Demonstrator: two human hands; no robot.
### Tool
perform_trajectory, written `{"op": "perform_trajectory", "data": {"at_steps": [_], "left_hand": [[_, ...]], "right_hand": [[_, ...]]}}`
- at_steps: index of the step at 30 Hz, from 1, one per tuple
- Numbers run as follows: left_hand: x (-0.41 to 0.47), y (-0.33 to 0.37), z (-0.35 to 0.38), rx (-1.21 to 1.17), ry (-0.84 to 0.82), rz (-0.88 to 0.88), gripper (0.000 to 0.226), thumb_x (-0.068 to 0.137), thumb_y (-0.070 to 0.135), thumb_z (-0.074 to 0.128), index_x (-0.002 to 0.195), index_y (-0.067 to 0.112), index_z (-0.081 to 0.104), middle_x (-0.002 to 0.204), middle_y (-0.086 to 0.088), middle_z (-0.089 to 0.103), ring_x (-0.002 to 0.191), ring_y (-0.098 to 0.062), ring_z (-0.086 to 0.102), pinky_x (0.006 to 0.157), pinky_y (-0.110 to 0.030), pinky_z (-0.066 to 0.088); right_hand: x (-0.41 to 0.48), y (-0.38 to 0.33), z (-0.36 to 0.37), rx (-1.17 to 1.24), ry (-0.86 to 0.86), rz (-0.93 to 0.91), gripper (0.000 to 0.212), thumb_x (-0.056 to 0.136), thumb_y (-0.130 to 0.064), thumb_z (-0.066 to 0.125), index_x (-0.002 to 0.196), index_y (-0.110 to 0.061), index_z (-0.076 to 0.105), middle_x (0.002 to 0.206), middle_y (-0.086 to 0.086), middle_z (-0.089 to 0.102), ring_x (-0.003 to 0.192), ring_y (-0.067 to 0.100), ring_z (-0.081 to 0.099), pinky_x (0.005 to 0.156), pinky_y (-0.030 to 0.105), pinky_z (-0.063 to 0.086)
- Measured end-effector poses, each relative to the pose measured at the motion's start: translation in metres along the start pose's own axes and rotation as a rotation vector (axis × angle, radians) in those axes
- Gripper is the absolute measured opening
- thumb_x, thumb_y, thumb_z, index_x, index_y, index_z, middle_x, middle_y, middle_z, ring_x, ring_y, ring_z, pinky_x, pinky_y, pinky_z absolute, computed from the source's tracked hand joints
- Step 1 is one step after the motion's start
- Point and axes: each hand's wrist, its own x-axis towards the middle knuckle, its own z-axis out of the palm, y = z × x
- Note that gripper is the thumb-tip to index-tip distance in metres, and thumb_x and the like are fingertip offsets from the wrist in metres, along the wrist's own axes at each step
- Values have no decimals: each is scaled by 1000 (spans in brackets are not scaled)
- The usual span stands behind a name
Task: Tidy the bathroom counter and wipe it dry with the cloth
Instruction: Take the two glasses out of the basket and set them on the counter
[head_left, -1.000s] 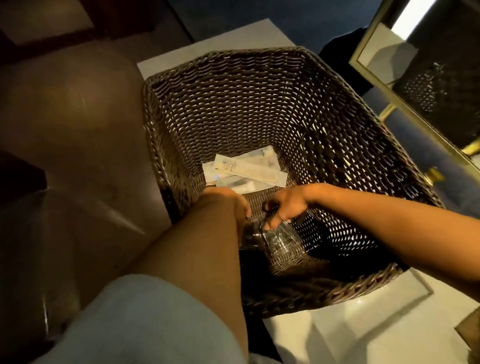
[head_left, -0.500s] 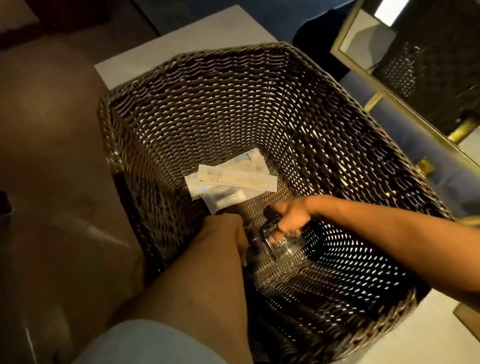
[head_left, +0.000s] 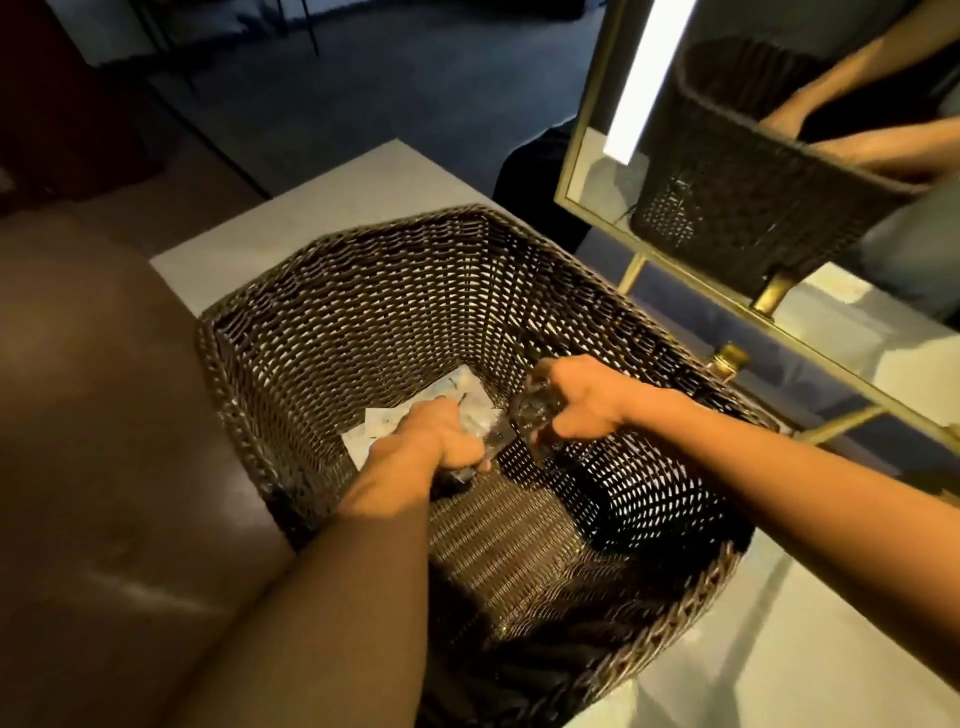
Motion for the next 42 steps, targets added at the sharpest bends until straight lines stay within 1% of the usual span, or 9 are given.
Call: {"op": "perform_trajectory", "data": {"at_steps": [4,8,12,17,19,23,32,37,42], "left_hand": [[-23,6,-39,-62,104,67,53,74,35,83,116,12,60,124,-11,63,108,-28,58,88,-33,48],[-72,9,-63,-142,269,212,74,68,44,89,128,17,56,120,-1,62,115,-24,59,95,-32,45],[-116,10,-66,-255,395,396,67,52,54,91,109,35,61,101,13,73,96,-12,69,89,-36,54],[-181,42,-52,-489,413,668,63,61,26,95,118,31,68,107,12,72,96,2,69,79,-12,53],[-207,60,-42,-540,444,760,63,64,23,93,121,32,67,112,12,71,101,5,67,79,-10,52],[-257,96,-4,-669,466,897,73,63,22,94,128,34,61,121,10,69,108,-6,69,88,-25,58],[-336,161,101,-861,301,1033,84,62,17,91,131,27,43,123,-7,68,107,-22,73,90,-42,60],[-353,199,151,-874,197,1103,73,67,7,86,126,16,43,111,-8,71,97,-19,75,75,-30,64],[-346,245,187,-817,86,1160,67,67,20,86,126,26,54,112,-1,74,101,-15,74,75,-26,61]], "right_hand": [[-39,-5,-23,78,285,-3,74,67,-43,87,128,-18,56,115,0,67,107,19,63,99,33,50],[-91,-11,-37,238,514,-35,75,65,-45,88,130,-24,56,121,-1,66,109,16,62,100,32,48],[-143,-7,-39,390,691,-56,75,62,-54,86,127,-31,58,121,-5,66,107,12,63,100,32,49],[-221,9,-30,566,877,-140,81,53,-69,80,124,-35,61,120,-12,67,110,9,65,100,42,52],[-256,16,-24,601,954,-152,75,58,-61,84,124,-33,62,117,-13,68,107,4,65,98,36,54],[-338,37,0,642,1086,-128,71,64,-50,83,128,-29,60,114,-14,66,103,-4,63,81,10,52],[-496,101,86,741,1264,-4,72,64,-43,82,130,-25,60,121,-6,68,112,6,64,89,16,54],[-550,136,123,850,1333,80,60,67,-33,83,123,-31,62,122,-5,68,113,12,65,97,38,56],[-582,168,147,877,1427,223,70,60,-39,83,125,-24,62,118,-3,70,110,11,67,97,40,56]]}}
